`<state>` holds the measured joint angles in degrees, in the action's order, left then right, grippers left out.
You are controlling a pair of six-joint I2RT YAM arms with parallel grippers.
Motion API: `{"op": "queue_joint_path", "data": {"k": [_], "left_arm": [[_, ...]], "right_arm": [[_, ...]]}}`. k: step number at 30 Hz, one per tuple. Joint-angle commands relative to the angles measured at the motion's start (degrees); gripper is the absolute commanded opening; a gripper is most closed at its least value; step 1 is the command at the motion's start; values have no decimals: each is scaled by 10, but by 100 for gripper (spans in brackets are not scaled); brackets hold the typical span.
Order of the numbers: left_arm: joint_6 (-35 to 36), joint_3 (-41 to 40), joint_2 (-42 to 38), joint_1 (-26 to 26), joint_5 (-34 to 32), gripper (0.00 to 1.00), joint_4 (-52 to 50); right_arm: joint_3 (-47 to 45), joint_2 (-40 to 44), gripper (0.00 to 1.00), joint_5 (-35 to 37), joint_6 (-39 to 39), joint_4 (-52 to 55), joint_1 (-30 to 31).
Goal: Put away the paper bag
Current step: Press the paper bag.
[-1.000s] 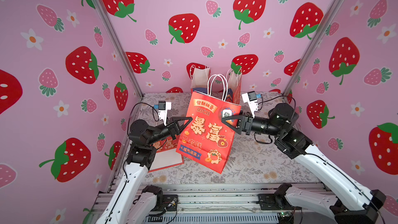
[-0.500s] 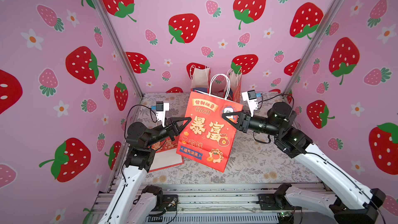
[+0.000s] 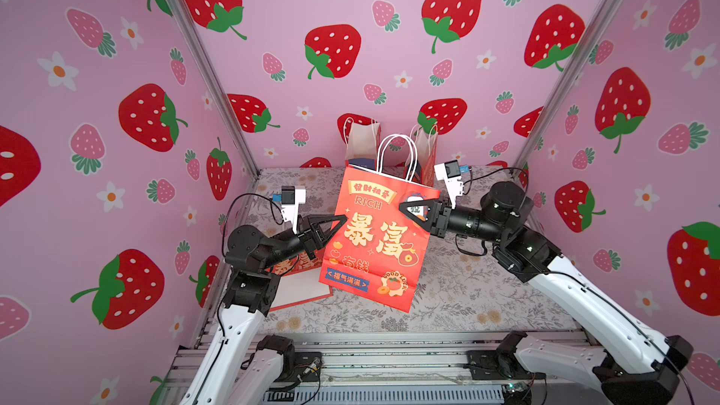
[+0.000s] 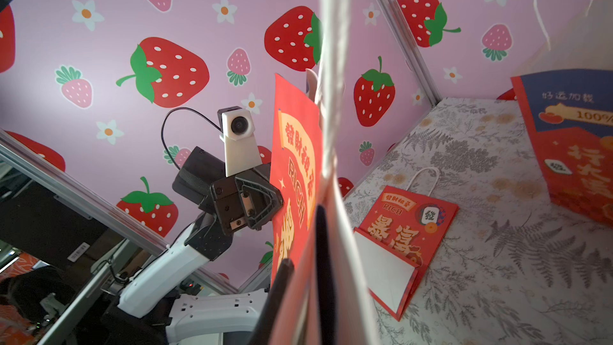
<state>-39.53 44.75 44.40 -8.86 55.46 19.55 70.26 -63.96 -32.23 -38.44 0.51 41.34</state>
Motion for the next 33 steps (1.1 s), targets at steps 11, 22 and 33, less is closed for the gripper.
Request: {"op": "queue_joint_path", "data": {"k": [11,22,33], "left_arm": [[75,39,-12,19,-37,60,-120],[76,25,24,12,111,84,-75],[179,69,57,-97,120,84,-169]], "right_arm": [[134,-67,0,-399,-34,59,-223],[203,-107,0,-559,-14,46,-246],[279,-141,0,-551,-105,-6,-243]]}}
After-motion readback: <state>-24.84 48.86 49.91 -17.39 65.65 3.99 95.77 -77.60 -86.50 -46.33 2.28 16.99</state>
